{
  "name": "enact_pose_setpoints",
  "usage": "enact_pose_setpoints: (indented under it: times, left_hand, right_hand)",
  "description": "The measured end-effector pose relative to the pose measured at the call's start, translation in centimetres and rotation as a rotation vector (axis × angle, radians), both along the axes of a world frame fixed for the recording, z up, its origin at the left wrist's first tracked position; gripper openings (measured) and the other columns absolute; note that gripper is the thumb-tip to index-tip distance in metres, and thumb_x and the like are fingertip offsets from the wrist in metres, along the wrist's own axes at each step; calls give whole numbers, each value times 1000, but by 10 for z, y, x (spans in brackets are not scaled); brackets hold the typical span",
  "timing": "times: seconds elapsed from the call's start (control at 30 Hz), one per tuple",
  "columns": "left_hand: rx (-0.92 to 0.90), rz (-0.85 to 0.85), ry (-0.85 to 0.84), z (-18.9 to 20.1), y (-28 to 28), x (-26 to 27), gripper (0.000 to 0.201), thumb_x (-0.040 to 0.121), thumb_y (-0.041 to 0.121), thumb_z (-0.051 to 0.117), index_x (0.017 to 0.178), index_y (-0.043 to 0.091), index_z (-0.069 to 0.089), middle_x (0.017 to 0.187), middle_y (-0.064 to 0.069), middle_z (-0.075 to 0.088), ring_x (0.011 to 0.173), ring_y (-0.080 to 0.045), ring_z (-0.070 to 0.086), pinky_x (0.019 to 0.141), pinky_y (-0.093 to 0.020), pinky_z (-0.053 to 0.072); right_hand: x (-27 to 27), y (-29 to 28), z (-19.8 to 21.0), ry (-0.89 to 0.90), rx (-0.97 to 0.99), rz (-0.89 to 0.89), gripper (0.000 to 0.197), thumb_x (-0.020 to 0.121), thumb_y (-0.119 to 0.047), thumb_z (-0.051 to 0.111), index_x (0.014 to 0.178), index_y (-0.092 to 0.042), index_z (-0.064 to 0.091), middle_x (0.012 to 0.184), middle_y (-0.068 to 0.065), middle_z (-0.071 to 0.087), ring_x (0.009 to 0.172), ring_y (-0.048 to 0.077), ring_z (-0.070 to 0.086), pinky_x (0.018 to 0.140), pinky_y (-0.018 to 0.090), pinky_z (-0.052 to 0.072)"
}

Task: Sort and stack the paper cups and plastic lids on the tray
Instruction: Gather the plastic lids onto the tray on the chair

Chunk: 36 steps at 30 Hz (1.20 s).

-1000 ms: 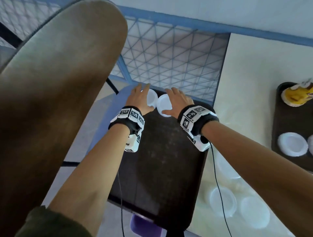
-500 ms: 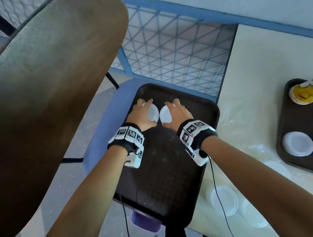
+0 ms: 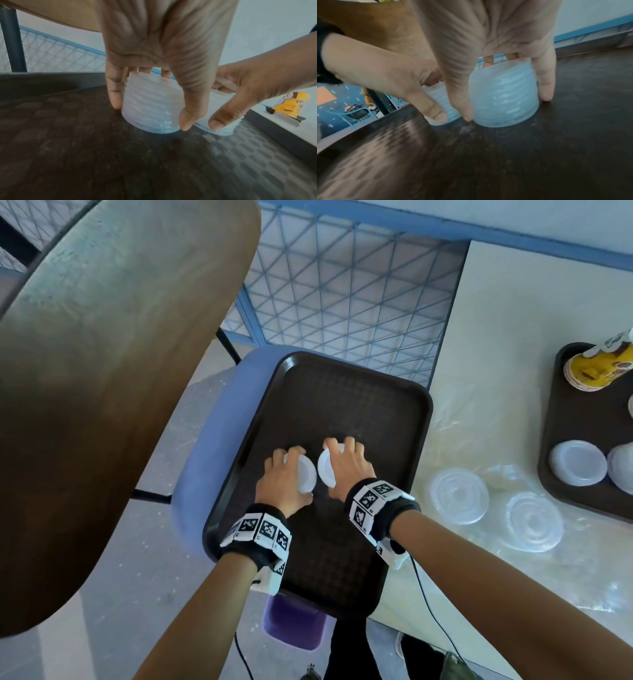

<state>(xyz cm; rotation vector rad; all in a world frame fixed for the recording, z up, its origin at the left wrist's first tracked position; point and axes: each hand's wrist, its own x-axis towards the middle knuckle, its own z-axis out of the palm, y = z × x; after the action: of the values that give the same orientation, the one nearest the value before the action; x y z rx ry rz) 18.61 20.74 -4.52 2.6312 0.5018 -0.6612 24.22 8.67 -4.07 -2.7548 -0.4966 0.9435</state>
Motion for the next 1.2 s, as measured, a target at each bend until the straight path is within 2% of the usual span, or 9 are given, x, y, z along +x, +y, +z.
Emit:
enact_pose_setpoints:
  times: [0.17,0.43,0.63,0.83,1.0,1.1,1.2]
  left_hand:
    - [30,-23,15,-1,0,-2,84,67,23,79,134,24,28,133,-5,33,124,-26,35,81,-41,48]
    - [44,17,-5,-2,-4,-19,83,62,28,80,130,21,31,128,-8,35,119,-28,37,78,-39,47]
    - [75,50,9,-4,-2,-43,83,61,32,80,128,21,32,127,-11,37,119,-30,38,84,-41,46]
    - [46,121,4,4,-1,-55,82,60,33,80,125,20,32,125,-14,41,118,-34,42,89,-45,44]
    - [-21,200,-110,27,-14,-49,83,57,28,82,124,18,35,122,-17,44,110,-37,48,90,-45,44]
    - [-61,132,-225,50,-40,-34,82,56,26,82,123,17,36,121,-17,45,108,-36,49,88,-43,45]
    - [-105,7,-304,74,-84,-16,81,57,24,82,124,16,38,121,-17,45,108,-35,49,86,-39,42]
  right_hand:
    - [1,0,2,-28,-28,34,92,67,-15,80,139,-23,23,129,14,33,120,30,38,89,39,50]
    - [-13,-2,3,-20,-56,65,86,65,-19,80,134,-20,29,130,15,31,120,31,37,90,39,49]
    - [-30,-4,9,-25,-58,78,90,63,-24,82,134,-20,28,129,16,33,116,32,41,89,39,49]
    - [-35,-18,30,-51,23,27,90,61,-25,82,133,-20,29,126,16,35,114,32,42,87,40,48]
    - [-35,-63,66,-109,124,-50,89,60,-27,82,132,-20,30,126,15,35,114,33,42,84,41,47]
    - [-37,-114,86,-140,197,-160,86,59,-26,81,130,-22,32,124,14,35,112,34,42,78,36,43]
    - [-41,-177,99,-180,199,-251,84,60,-27,80,130,-22,34,122,14,36,111,33,43,83,41,46]
